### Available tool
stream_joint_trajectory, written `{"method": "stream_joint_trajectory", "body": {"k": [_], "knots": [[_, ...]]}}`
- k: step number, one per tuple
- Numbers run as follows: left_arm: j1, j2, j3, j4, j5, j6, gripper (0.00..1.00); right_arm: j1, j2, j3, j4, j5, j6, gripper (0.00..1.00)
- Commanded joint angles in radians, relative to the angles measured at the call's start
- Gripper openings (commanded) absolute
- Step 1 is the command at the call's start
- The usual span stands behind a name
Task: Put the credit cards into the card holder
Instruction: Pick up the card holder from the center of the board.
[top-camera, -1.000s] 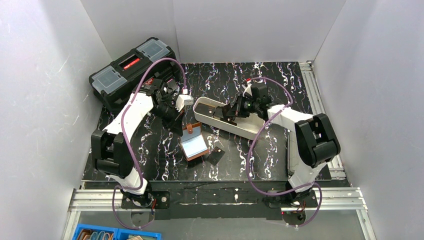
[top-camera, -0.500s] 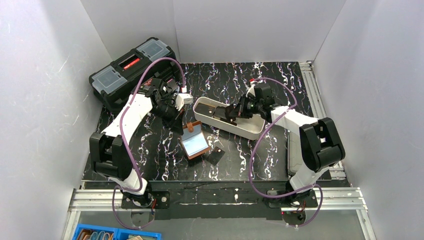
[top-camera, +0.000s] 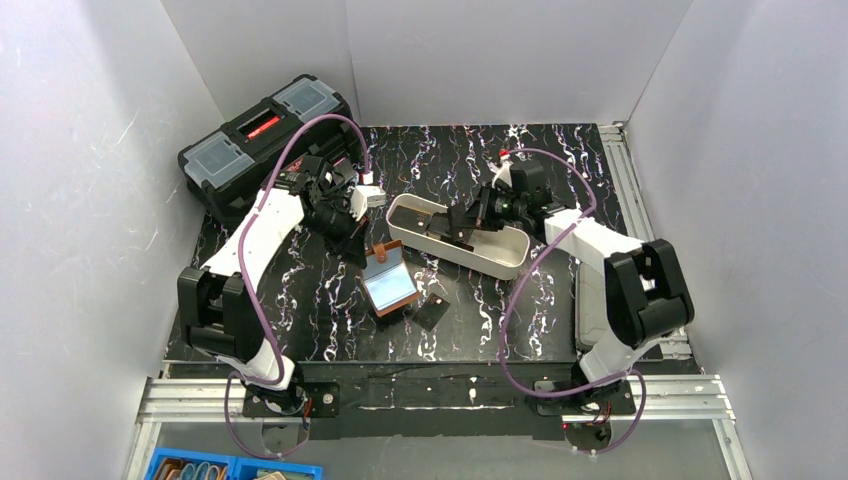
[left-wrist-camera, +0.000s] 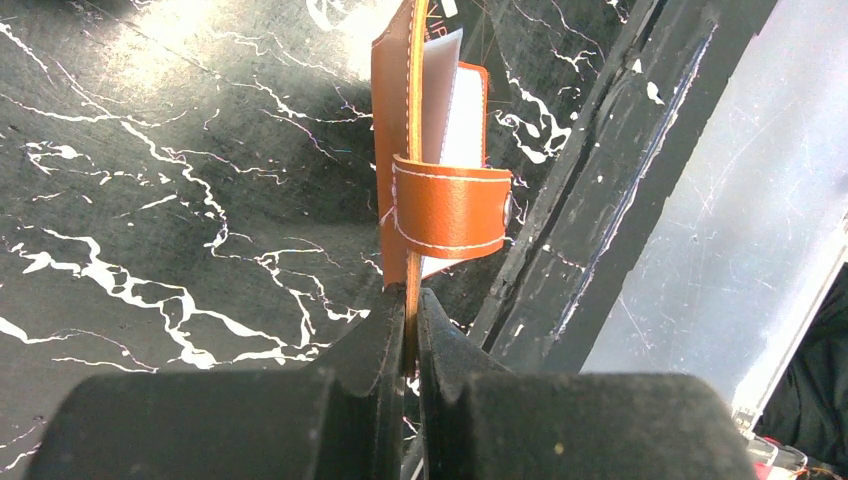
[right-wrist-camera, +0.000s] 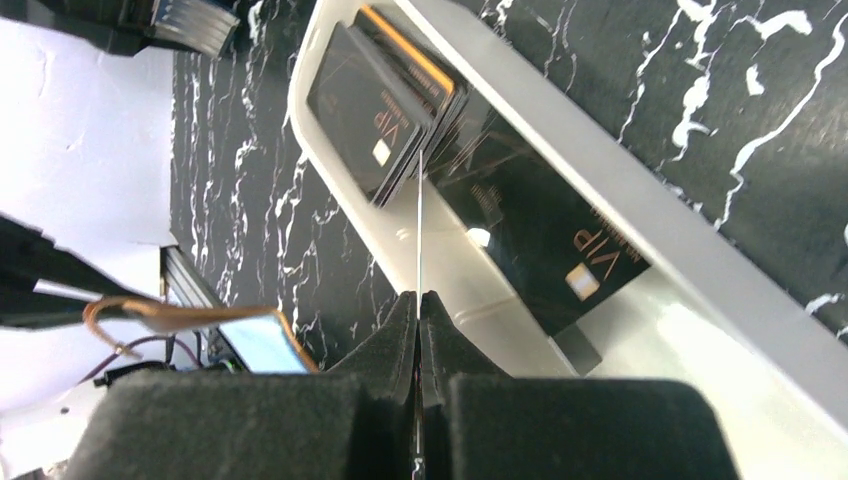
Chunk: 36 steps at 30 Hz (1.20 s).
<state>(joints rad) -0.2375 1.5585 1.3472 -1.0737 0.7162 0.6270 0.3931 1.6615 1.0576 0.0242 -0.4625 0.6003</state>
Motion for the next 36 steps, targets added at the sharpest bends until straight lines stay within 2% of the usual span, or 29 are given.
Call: {"method": "stream_joint_trajectory", "body": {"k": [1,8,17,22,25,28,36], "knots": [[0.006,-0.045,-0.021,-0.002,-0.002,-0.008,0.00,0.011,-0.114,-0.065,0.020,-0.045,0.013,0.01],[0.007,-0.053,-0.023,0.003,-0.007,-0.019,0.00,0.012,-0.183,-0.174,0.089,-0.063,0.103,0.01],[0.010,-0.068,-0.023,-0.001,-0.015,-0.029,0.00,0.047,-0.101,-0.134,0.125,-0.080,0.119,0.01],[0.015,-0.079,-0.029,-0.003,-0.021,-0.027,0.00,0.060,-0.015,-0.021,0.148,-0.103,0.137,0.01],[0.021,-0.083,-0.027,-0.015,-0.022,-0.025,0.00,0.094,0.128,0.144,0.161,-0.137,0.166,0.01],[0.028,-0.081,-0.017,-0.016,-0.020,-0.021,0.00,0.148,0.214,0.236,0.116,-0.108,0.159,0.01],[0.043,-0.087,-0.022,-0.017,-0.012,-0.018,0.00,0.171,0.271,0.289,0.033,-0.008,0.180,0.03]]}}
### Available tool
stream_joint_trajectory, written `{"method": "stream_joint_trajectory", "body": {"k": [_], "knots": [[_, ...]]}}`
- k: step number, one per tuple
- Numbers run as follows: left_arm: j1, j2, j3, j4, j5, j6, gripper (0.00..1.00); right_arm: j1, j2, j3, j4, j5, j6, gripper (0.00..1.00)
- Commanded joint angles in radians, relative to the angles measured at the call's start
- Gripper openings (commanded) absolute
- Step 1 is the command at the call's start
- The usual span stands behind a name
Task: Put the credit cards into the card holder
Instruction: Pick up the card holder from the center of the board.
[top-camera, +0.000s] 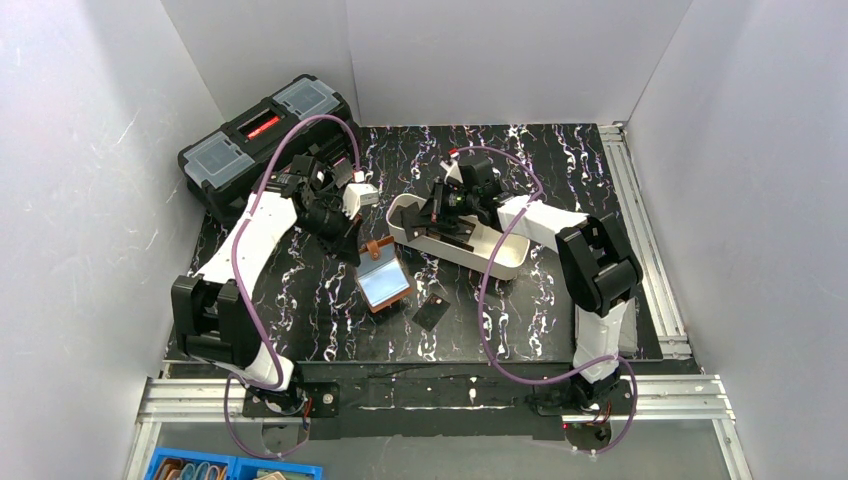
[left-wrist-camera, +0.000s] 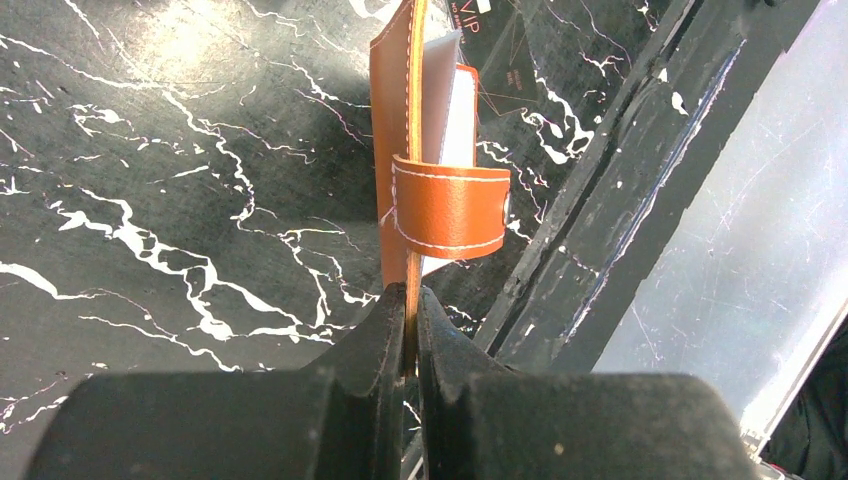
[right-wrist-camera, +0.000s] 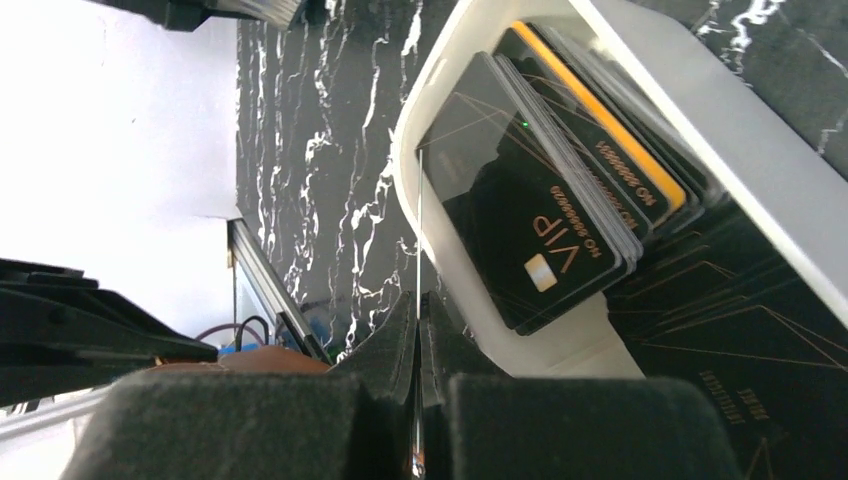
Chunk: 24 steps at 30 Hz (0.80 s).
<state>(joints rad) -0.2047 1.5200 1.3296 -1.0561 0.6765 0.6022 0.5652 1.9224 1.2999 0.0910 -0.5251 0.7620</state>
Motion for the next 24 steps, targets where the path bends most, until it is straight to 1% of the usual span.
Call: {"method": "stream_joint_trajectory", "body": {"k": [1,3,10,13,19,24], "knots": [[0.010,-0.050,-0.003,-0.036,0.031,0.006,0.00,-0.002,0.013,0.048,-0.033,0.057,0.021,0.04],[0.011,-0.051,0.001,-0.039,0.033,0.005,0.00,-0.002,0.026,0.060,-0.043,0.051,0.026,0.07],[0.013,-0.049,0.005,-0.039,0.038,0.002,0.00,-0.001,0.031,0.073,-0.089,0.076,0.012,0.24],[0.014,-0.047,0.008,-0.038,0.044,-0.004,0.00,-0.001,0.022,0.073,-0.129,0.096,0.006,0.29],[0.014,-0.047,0.019,-0.042,0.051,-0.007,0.00,-0.001,-0.002,0.076,-0.162,0.126,-0.012,0.33],[0.014,-0.049,0.021,-0.043,0.061,-0.016,0.00,-0.001,-0.011,0.088,-0.205,0.148,-0.024,0.39]]}}
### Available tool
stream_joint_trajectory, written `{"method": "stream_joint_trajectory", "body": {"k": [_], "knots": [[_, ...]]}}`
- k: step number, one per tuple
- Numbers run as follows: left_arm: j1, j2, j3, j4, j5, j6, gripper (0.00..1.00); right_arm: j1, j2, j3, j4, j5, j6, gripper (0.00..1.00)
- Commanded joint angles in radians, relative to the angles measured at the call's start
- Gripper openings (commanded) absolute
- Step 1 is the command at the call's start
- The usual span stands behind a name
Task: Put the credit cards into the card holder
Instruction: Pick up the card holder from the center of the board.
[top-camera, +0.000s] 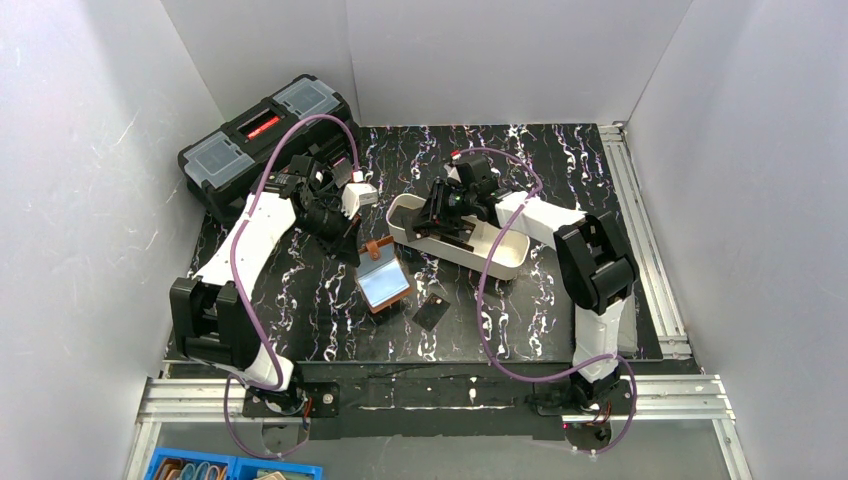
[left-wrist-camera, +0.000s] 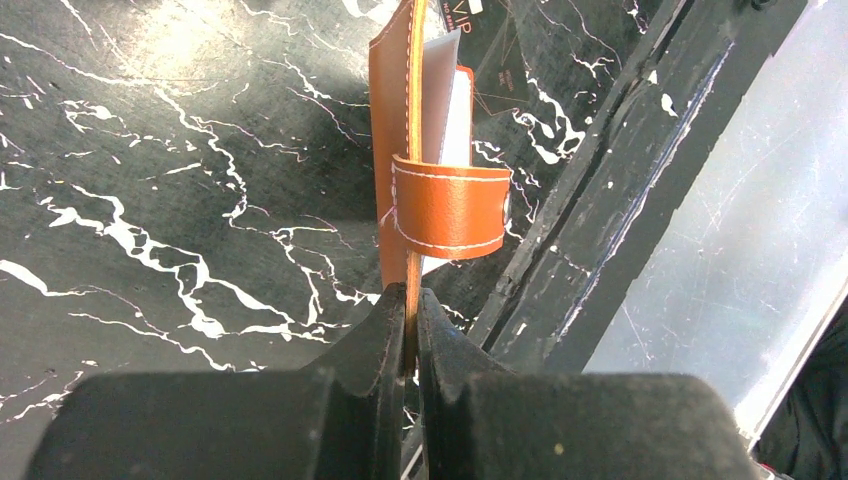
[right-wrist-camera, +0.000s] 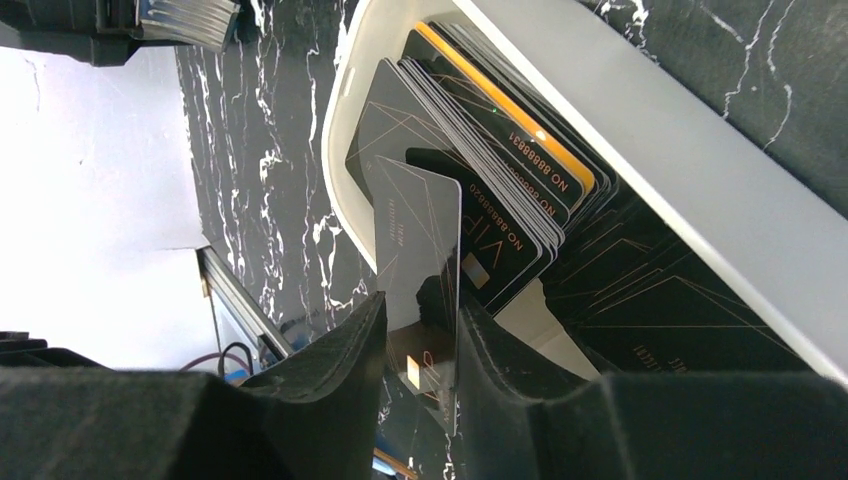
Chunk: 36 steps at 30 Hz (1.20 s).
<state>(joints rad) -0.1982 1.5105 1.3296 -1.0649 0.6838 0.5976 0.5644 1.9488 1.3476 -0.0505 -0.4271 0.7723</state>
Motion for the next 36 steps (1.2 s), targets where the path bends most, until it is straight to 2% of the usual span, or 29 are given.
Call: {"method": "stream_joint_trajectory", "body": {"k": [1,5,14,23,24,27,31,36], "knots": [[0.007,-0.039,0.022,-0.035,0.056,-0.013,0.00,0.000,-0.038,0.045,-0.074,0.054,-0.038,0.40],[0.007,-0.039,0.031,-0.038,0.062,-0.018,0.00,0.000,-0.039,0.053,-0.111,0.075,-0.053,0.51],[0.006,-0.039,0.048,-0.046,0.072,-0.028,0.00,-0.001,-0.064,0.044,-0.188,0.142,-0.081,0.52],[0.006,-0.039,0.055,-0.041,0.079,-0.048,0.00,-0.012,-0.206,0.008,-0.190,0.192,-0.113,0.59],[0.007,-0.040,0.078,-0.054,0.085,-0.058,0.00,-0.012,-0.279,0.047,-0.231,0.175,-0.134,0.61],[0.007,-0.048,0.122,-0.085,0.101,-0.064,0.00,-0.007,-0.379,0.022,-0.230,0.146,-0.148,0.64],[0.009,-0.050,0.232,-0.159,0.148,-0.059,0.00,0.002,-0.567,-0.130,-0.122,-0.006,-0.208,0.70],[0.013,-0.029,0.404,-0.282,0.262,-0.065,0.00,0.059,-0.723,-0.286,-0.079,-0.166,-0.343,0.75]]}}
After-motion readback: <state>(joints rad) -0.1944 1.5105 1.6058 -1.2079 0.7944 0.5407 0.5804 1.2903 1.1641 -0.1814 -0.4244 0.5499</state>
